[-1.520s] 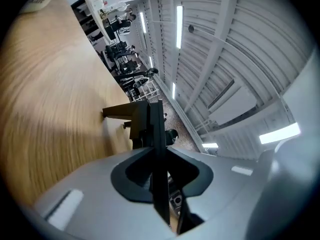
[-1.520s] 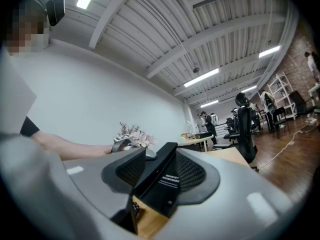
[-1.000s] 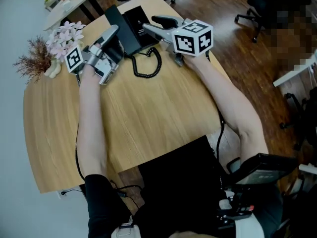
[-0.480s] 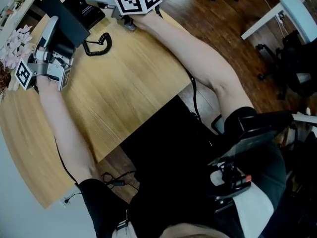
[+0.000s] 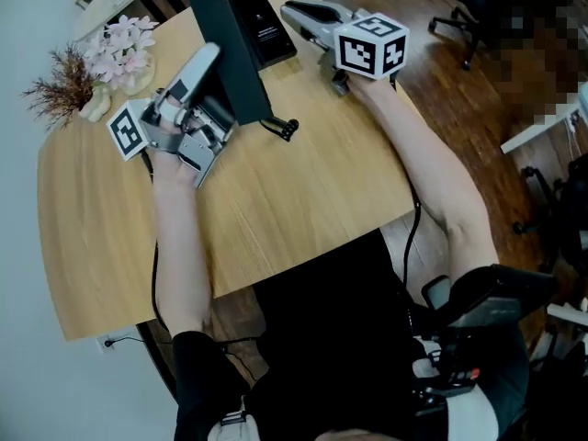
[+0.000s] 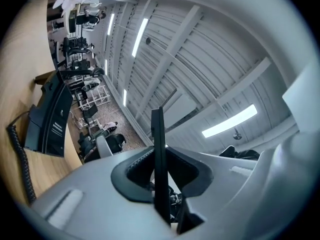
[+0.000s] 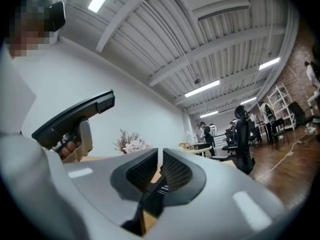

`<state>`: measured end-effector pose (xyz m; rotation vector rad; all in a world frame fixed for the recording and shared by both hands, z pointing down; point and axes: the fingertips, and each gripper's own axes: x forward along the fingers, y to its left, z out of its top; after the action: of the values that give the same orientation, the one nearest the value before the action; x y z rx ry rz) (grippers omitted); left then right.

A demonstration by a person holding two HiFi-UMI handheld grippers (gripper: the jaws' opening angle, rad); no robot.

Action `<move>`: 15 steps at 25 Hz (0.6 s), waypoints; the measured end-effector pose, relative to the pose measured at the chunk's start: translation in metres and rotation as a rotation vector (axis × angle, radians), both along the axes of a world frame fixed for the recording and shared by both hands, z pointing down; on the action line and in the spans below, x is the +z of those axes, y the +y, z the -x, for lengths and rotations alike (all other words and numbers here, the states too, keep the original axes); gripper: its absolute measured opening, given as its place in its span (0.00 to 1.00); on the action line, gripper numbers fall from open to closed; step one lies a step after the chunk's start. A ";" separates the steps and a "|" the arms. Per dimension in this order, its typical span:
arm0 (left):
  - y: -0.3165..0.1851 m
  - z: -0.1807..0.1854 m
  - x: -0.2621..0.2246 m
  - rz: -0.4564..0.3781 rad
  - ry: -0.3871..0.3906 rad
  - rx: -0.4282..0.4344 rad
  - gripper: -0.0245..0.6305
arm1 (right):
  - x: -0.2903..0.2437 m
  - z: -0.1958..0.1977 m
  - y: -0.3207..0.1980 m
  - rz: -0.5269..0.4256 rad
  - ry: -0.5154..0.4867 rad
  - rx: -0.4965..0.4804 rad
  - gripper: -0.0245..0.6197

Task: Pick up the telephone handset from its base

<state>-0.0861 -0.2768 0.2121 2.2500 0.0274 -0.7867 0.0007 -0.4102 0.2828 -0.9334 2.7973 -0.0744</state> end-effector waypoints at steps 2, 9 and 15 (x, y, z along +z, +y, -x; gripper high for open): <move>0.007 0.005 0.001 -0.006 0.026 -0.001 0.15 | -0.003 -0.001 0.003 -0.015 0.005 0.007 0.04; 0.013 0.016 0.014 0.003 0.049 -0.015 0.15 | -0.004 -0.003 0.004 -0.039 0.017 0.023 0.04; 0.013 0.023 0.022 0.018 0.059 -0.031 0.15 | -0.013 0.001 0.013 -0.081 0.024 0.031 0.04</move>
<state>-0.1092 -0.2640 0.2344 2.2145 0.0136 -0.8667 -0.0005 -0.3972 0.2699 -0.9648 2.7839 0.0548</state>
